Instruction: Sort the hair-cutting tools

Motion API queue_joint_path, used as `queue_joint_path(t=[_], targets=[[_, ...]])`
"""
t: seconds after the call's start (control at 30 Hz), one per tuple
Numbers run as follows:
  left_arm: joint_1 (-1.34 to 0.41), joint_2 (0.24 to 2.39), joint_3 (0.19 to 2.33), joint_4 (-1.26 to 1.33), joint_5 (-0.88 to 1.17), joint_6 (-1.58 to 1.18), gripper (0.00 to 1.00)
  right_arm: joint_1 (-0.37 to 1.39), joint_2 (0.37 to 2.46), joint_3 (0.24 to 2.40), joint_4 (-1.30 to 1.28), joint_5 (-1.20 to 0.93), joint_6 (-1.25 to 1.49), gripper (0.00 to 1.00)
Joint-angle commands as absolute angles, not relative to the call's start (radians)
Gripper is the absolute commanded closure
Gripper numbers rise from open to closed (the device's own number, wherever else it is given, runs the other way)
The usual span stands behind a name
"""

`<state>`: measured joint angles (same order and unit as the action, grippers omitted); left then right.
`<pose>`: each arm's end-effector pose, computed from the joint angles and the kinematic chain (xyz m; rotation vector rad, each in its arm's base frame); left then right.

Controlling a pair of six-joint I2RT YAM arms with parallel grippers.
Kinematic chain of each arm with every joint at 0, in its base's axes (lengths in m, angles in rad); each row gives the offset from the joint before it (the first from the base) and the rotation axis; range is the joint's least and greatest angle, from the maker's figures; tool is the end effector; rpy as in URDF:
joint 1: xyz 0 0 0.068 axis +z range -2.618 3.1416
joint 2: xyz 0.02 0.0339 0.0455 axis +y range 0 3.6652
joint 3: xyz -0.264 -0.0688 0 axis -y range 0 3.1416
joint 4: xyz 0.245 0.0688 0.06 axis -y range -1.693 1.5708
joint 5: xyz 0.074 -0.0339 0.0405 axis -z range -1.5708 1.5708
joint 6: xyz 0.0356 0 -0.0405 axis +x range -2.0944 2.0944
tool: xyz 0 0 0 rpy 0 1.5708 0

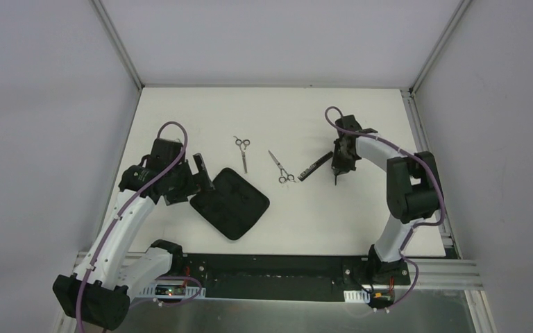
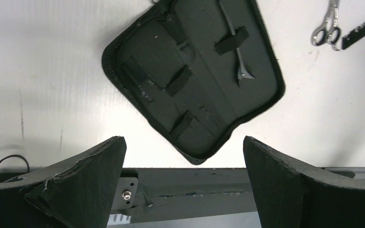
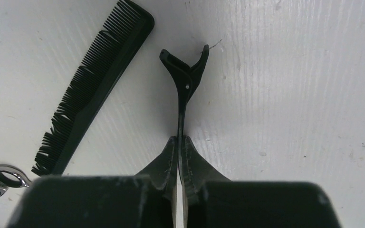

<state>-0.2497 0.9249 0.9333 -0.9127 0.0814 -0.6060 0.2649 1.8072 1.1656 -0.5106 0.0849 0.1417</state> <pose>0.1672 -0.0456 0.3003 -0.4132 2.4961 -0.4571 0.3468 0.0910 0.1716 -0.1427 2.7112 0.0035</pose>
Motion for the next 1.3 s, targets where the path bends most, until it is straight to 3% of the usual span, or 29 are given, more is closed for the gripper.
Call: queue_joint_path(t=[0.0, 0.2, 0.47, 0.9, 1.17, 1.27], targets=[[-0.256, 0.932, 0.983, -0.858, 0.135, -0.572, 0.01, 0.263, 1.703, 1.127, -0.508, 0.048, 0.164, 1.0], [-0.256, 0.964, 1.014, -0.769, 0.206, -0.548, 0.01, 0.313, 1.539, 1.108, -0.485, -0.096, 0.18, 1.0], [-0.256, 1.036, 1.072, -0.601, 0.354, -0.543, 0.02, 0.503, 1.371, 1.11, -0.315, -0.308, 0.166, 1.0], [-0.293, 1.141, 1.156, -0.333, 0.571, -0.653, 0.05, 0.647, 1.391, 1.106, 0.134, -0.682, 0.424, 1.0], [-0.348, 1.174, 1.105, -0.101, 0.626, -0.778, 0.18, 0.671, 1.441, 1.109, 0.299, -0.77, 0.587, 1.0], [-0.366, 1.192, 1.078, -0.012, 0.647, -0.832, 0.28, 0.679, 1.452, 1.111, 0.33, -0.782, 0.61, 1.0]])
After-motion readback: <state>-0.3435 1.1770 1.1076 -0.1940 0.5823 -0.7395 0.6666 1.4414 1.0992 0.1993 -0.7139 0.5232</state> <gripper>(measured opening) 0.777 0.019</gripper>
